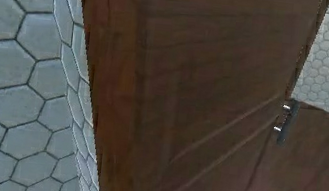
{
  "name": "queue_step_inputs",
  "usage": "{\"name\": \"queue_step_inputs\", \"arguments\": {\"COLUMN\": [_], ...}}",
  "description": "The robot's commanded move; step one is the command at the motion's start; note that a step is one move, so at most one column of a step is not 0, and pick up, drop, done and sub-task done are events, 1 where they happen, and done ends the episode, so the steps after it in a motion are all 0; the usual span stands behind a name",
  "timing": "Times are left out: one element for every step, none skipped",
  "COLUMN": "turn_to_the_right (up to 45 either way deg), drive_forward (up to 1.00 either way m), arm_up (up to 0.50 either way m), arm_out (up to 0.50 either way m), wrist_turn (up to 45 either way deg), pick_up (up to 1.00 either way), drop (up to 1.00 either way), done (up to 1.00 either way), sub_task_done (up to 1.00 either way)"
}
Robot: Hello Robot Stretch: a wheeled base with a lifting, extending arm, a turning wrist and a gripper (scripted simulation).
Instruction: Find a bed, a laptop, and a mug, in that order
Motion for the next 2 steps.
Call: {"name": "queue_step_inputs", "arguments": {"turn_to_the_right": [45.0, 12.0], "drive_forward": [0.0, 0.0], "arm_up": [0.0, 0.0], "arm_out": [0.0, 0.0], "wrist_turn": [0.0, 0.0], "pick_up": [0.0, 0.0], "drop": [0.0, 0.0], "done": [0.0, 0.0], "sub_task_done": [0.0, 0.0]}}
